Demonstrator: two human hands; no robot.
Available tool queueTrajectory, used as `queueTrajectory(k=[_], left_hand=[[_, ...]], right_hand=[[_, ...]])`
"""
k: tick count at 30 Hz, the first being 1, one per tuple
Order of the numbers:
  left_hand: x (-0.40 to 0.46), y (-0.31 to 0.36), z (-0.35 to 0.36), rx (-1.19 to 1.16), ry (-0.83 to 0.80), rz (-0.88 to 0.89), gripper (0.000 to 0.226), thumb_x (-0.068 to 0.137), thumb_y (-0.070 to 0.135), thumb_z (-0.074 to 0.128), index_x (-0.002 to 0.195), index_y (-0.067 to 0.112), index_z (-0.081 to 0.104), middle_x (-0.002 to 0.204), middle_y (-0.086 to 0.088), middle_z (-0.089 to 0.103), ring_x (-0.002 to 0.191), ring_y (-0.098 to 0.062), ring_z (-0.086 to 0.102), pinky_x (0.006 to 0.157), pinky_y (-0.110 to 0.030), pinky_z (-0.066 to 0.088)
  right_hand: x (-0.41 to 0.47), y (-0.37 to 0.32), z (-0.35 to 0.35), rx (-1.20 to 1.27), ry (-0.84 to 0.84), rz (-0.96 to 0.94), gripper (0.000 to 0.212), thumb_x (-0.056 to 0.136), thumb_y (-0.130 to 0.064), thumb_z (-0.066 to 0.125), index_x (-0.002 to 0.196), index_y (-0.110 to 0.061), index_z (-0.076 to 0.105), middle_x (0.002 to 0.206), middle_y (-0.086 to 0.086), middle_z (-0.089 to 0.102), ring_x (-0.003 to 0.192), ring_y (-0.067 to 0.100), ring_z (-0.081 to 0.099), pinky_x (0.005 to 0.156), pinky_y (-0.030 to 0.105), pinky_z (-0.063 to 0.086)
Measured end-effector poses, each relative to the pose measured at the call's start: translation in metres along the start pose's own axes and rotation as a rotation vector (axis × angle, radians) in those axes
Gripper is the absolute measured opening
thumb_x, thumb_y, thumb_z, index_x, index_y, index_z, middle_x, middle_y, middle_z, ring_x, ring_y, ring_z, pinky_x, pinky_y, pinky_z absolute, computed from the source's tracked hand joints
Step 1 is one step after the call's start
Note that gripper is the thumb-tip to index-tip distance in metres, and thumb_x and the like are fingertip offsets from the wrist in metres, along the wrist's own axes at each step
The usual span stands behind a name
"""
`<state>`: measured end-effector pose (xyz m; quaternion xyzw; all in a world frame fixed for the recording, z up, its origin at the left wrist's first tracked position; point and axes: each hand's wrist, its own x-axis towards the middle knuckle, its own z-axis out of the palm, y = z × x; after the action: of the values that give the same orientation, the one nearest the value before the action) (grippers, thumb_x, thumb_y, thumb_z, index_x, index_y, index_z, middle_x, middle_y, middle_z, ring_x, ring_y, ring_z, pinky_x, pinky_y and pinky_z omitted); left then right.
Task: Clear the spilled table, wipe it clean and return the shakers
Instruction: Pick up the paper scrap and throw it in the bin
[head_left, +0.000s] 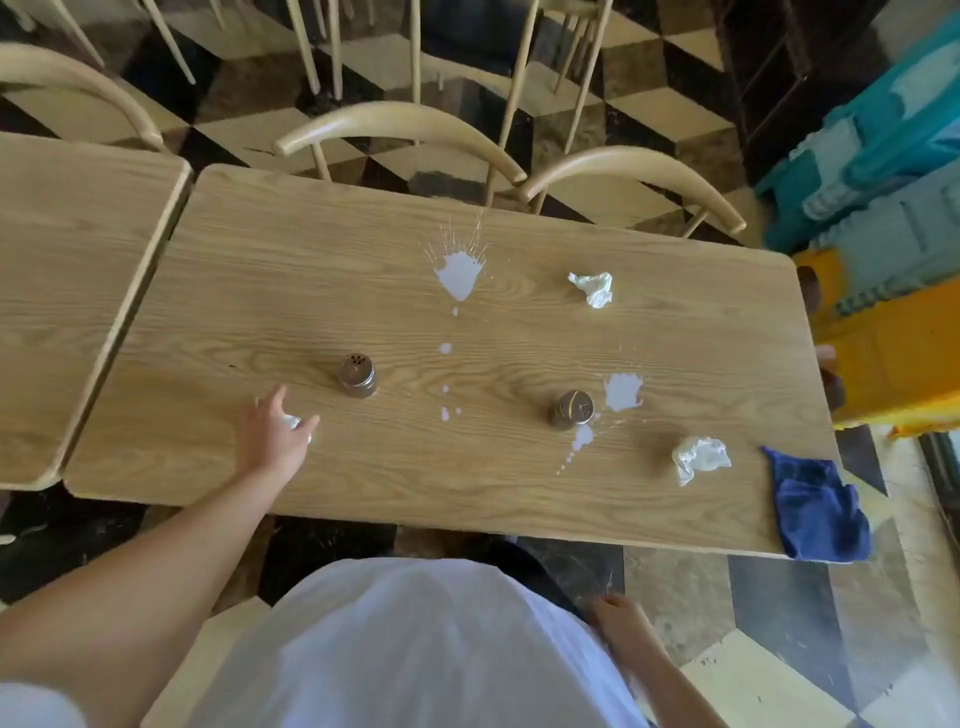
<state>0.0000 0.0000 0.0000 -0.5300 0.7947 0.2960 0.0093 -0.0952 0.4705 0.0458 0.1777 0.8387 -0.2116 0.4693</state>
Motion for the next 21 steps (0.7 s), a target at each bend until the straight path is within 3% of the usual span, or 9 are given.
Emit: queueTrajectory(k=[3,6,9,12,14,16,17,19,21], left_hand=[[-0.010,-0.005,0.020,0.108,-0.138,-0.041,0.042,0.091,0.016,0.064,0.131,0.008,0.055,0.133,-0.024,0.050,0.118,-0.044,0.050,0.090,-0.047,0.043],[-0.032,0.004,0.033,0.142,-0.145,-0.009,0.018,0.095,0.014,0.061,0.109,0.005,0.065,0.109,-0.026,0.062,0.097,-0.044,0.059,0.075,-0.044,0.044],[-0.061,0.013,0.048,0.078,-0.202,-0.047,0.017,0.098,0.019,0.055,0.097,0.003,0.061,0.092,-0.024,0.066,0.083,-0.042,0.059,0.071,-0.043,0.043],[-0.100,0.023,0.063,0.034,-0.184,-0.112,0.028,0.100,0.026,0.046,0.102,0.002,0.059,0.096,-0.020,0.064,0.089,-0.039,0.057,0.075,-0.043,0.043],[-0.117,0.036,0.064,0.042,-0.224,-0.127,0.034,0.101,0.035,0.042,0.101,0.007,0.061,0.097,-0.013,0.065,0.088,-0.032,0.056,0.075,-0.041,0.041],[-0.119,0.049,0.059,0.049,-0.295,-0.090,0.040,0.100,0.043,0.044,0.083,0.012,0.062,0.084,-0.008,0.066,0.078,-0.028,0.057,0.070,-0.041,0.043],[-0.117,0.054,0.055,0.049,-0.311,-0.073,0.045,0.098,0.046,0.046,0.071,0.013,0.058,0.072,-0.007,0.064,0.071,-0.027,0.057,0.066,-0.040,0.042],[-0.114,0.066,0.047,0.039,-0.288,-0.101,0.050,0.090,0.047,0.050,0.056,0.010,0.050,0.057,-0.006,0.056,0.059,-0.025,0.053,0.059,-0.037,0.037],[-0.114,0.079,0.045,-0.007,-0.232,-0.177,0.045,0.078,0.045,0.054,0.054,0.006,0.051,0.055,-0.014,0.053,0.055,-0.026,0.050,0.056,-0.034,0.035]], right_hand=[[0.005,0.002,-0.012,0.078,0.034,-0.023,0.025,0.089,-0.012,0.054,0.064,-0.011,0.049,0.058,0.005,0.047,0.056,0.019,0.041,0.058,0.030,0.030],[0.012,0.002,-0.020,0.070,0.007,-0.004,0.024,0.091,-0.016,0.053,0.071,-0.003,0.057,0.070,0.014,0.058,0.061,0.016,0.045,0.059,0.030,0.035],[0.027,0.003,-0.038,0.164,0.044,0.012,0.023,0.089,-0.017,0.055,0.073,-0.003,0.064,0.070,0.007,0.064,0.065,0.018,0.056,0.062,0.030,0.043],[0.050,-0.002,-0.059,0.273,0.172,0.017,0.021,0.080,-0.024,0.053,0.063,-0.012,0.056,0.056,0.001,0.061,0.058,0.024,0.055,0.060,0.033,0.044],[0.062,-0.011,-0.077,0.345,0.258,0.039,0.021,0.076,-0.035,0.053,0.083,-0.016,0.058,0.068,-0.001,0.066,0.062,0.024,0.060,0.061,0.035,0.051],[0.077,-0.025,-0.097,0.383,0.321,0.038,0.042,0.080,-0.030,0.052,0.121,-0.018,0.052,0.091,0.006,0.069,0.080,0.027,0.065,0.067,0.036,0.054],[0.082,-0.034,-0.107,0.353,0.368,0.012,0.054,0.083,-0.026,0.052,0.136,-0.017,0.044,0.105,0.010,0.068,0.095,0.030,0.064,0.077,0.041,0.054],[0.093,-0.051,-0.127,0.227,0.484,-0.075,0.065,0.089,-0.026,0.053,0.149,-0.016,0.031,0.136,0.016,0.052,0.123,0.036,0.047,0.102,0.051,0.044],[0.106,-0.065,-0.148,0.100,0.539,-0.154,0.073,0.090,-0.029,0.061,0.153,-0.020,0.025,0.148,0.016,0.038,0.130,0.038,0.035,0.105,0.052,0.037]])
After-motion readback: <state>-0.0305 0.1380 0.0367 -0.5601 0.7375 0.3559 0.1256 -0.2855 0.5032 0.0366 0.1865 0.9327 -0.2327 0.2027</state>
